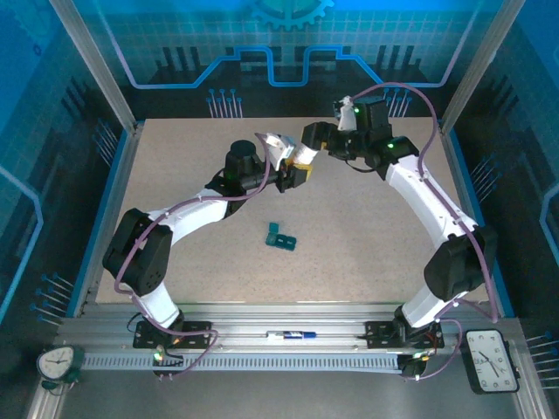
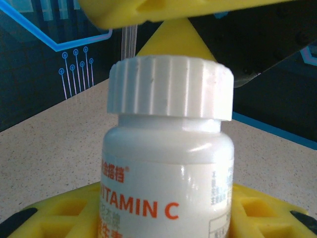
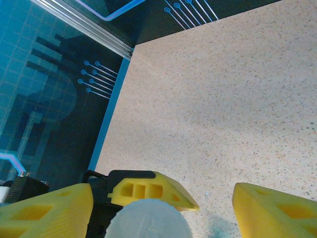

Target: Sort the pills into containers

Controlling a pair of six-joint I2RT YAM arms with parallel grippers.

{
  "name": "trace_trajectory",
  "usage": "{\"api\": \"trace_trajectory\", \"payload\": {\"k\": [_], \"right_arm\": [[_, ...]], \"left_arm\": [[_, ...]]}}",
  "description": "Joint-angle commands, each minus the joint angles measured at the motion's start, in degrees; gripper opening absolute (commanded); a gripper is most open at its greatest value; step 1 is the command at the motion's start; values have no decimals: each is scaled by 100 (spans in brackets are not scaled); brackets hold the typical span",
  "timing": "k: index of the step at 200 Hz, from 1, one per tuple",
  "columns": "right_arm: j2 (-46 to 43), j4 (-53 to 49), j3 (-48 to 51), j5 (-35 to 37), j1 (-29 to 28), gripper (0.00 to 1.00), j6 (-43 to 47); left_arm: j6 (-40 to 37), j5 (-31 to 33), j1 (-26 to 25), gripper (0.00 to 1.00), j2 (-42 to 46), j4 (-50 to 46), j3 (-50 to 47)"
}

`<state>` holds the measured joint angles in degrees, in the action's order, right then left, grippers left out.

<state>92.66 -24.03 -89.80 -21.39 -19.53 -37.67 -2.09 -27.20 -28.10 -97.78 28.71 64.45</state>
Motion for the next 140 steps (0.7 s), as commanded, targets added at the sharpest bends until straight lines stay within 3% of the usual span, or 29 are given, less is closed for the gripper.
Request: {"api": "trace_trajectory", "payload": {"k": [1,84,140], "right_arm": [[39,-95,-117,25,-102,72,102],[93,-135,-69,-144,-174,60,145],[55,-163,67,-167,-192,62,207]], "left_arm": [[-176,33,-54,0,110,4,220],[-196,41,-48,0,120,12,209],[-195,63,-50,0,136,20,189]]}}
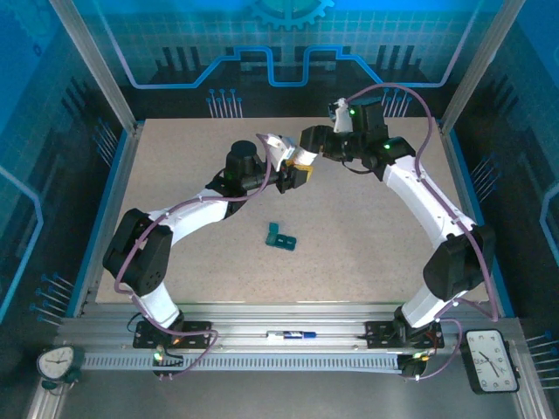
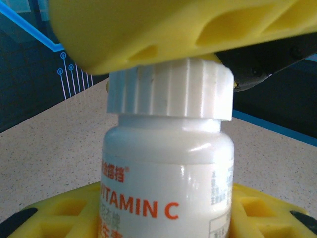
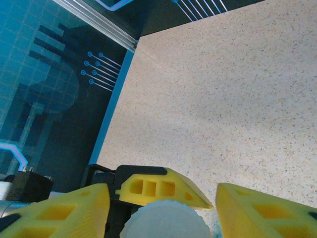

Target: Sort the pills into containers

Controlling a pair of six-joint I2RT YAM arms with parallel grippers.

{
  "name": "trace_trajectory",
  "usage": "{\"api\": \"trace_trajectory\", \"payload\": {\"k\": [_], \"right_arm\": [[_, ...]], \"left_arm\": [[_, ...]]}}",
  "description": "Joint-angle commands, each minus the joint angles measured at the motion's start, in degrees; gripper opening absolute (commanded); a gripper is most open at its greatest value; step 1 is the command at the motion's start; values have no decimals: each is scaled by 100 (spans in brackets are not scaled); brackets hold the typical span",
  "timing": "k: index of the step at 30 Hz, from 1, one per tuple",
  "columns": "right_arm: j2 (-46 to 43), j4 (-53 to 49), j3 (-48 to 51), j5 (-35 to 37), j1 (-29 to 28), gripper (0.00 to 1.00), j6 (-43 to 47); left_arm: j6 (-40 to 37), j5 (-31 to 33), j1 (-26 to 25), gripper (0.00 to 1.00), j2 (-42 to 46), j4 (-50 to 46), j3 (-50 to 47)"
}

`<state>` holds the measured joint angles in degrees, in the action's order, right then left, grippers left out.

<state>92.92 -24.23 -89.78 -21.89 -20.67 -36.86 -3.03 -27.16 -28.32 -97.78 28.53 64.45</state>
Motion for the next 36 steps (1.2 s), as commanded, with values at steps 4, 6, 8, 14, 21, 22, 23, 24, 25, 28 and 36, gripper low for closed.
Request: {"api": "trace_trajectory", "payload": {"k": [4,6,8,14,21,22,23,24,25,28,36], "right_arm": [[-2,-122,120,-103,-76,57,144],[-20,-108,140,-85,-68,53,161],[-29,-113,143,-79,-65,48,207],[-119,448,376,-615,64,40,800],[-143,1390,845,-2362,450,44,2140],[-139,1390,856,-2404,465,44,2158],[-126,1430,878,-2432,488,44,2121],[-125,1482,908,-2441,498,44,2068],[-134,1528,930,-2443,504,44,2010],[-151,1680,954,-2400,510,45,1726],[-421,2517,1113,-2172,743,74,328]], "left_arm": [[-97,66,-28,0,145,38,181],[-101,73,-26,0,153,47,169],[-99,80,-32,0,163,60,159],[-84,46,-29,0,189,158,86],[461,-505,94,0,144,620,40],[560,-572,123,0,137,699,33],[662,-636,153,0,128,777,20],[711,-657,167,0,127,819,7],[714,-669,171,0,127,828,-2],[646,-629,169,0,127,744,4],[318,-249,171,0,180,447,2]]}}
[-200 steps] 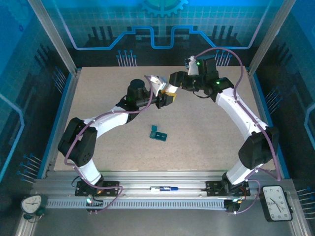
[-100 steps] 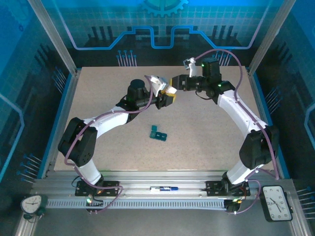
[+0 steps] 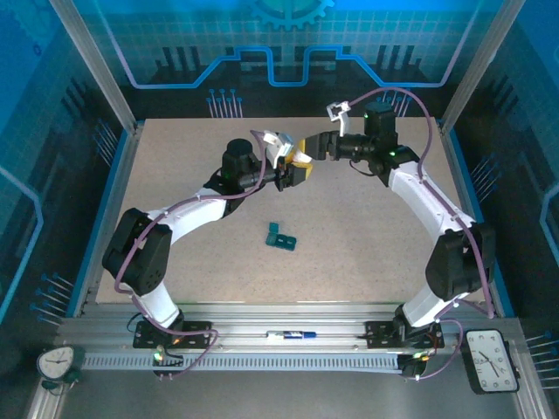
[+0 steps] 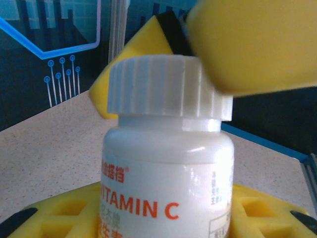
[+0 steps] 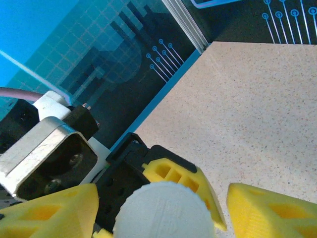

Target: Sort the pills into containers

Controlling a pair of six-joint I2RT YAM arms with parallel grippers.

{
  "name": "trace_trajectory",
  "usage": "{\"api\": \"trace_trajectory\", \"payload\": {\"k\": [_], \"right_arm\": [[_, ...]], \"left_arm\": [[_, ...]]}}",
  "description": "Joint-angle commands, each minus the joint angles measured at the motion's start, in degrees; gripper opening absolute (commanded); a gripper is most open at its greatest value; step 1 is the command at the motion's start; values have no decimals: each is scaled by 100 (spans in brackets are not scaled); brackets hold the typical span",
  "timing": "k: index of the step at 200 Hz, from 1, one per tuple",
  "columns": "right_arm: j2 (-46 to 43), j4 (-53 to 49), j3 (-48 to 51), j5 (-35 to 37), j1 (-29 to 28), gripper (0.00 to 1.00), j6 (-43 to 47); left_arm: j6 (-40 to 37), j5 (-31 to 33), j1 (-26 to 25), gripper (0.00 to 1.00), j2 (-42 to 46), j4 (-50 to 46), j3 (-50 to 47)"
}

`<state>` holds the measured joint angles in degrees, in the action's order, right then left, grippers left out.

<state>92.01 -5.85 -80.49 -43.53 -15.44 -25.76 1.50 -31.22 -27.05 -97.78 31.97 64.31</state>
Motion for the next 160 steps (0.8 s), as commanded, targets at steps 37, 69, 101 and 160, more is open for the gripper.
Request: {"api": "trace_trajectory", "payload": {"k": [37,69,101,160], "right_arm": [[-350,630,143,308,493,74,-1884],[-182,-546,-290,762,471,74,-1892],[-83,-1352,-638,1142,259,74,-1512],[206,-2024,-1061,1466,-180,74,-1040]], "left_arm": [[-536,504,-62,0,242,-179,11],[-621,613,-81,0,242,-237,11],[-624,622,-82,0,235,-235,10],[-624,631,-112,0,215,-279,59]]}}
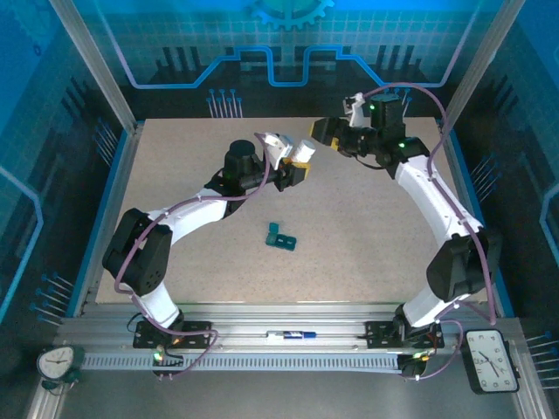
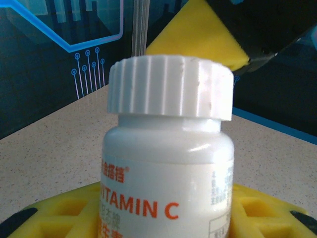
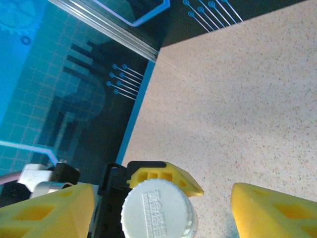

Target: Sort the pills into containers

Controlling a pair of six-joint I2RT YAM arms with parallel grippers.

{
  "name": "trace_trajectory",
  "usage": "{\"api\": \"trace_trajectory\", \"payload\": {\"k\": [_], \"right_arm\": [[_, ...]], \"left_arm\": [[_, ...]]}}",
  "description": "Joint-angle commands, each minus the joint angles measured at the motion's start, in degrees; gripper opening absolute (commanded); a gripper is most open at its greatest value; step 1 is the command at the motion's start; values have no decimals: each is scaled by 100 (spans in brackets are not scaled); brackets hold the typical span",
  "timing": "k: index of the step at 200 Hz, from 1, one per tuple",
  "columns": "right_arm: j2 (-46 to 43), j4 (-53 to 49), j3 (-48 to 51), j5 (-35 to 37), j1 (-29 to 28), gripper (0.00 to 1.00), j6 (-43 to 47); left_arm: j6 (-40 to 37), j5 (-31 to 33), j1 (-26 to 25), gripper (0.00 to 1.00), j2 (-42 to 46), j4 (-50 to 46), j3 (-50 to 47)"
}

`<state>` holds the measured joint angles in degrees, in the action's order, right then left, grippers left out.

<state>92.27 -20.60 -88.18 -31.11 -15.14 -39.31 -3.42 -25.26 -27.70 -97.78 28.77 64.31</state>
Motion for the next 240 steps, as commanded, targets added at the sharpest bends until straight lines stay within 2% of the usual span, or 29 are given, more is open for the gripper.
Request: {"api": "trace_trajectory", "payload": {"k": [1,34,57,128,158,184,207,240], "right_arm": [[180,-549,-292,224,-211,74,315],[365,-776,-552,276,-431,73,493],[415,-841,-639,289,-492,69,538],[295,-715,-462,286,-480,46,652],[33,260,114,-252,-370,44,1054],[-131,1491,723,-1230,-135,45,1415],[-110,1559,787,-1613,-54,44,1634],[-143,1548,817,-1738,103,43,1736]], "left_arm": [[-128,32,-44,0,215,36,61],[-130,31,-66,0,215,23,64],[-139,30,-64,0,215,16,64],[-116,12,-68,0,223,75,38],[-3,-101,-45,0,250,228,-26],[342,-474,56,0,200,456,-35],[694,-770,146,0,150,711,-48],[1008,-986,271,0,84,897,-44]]}}
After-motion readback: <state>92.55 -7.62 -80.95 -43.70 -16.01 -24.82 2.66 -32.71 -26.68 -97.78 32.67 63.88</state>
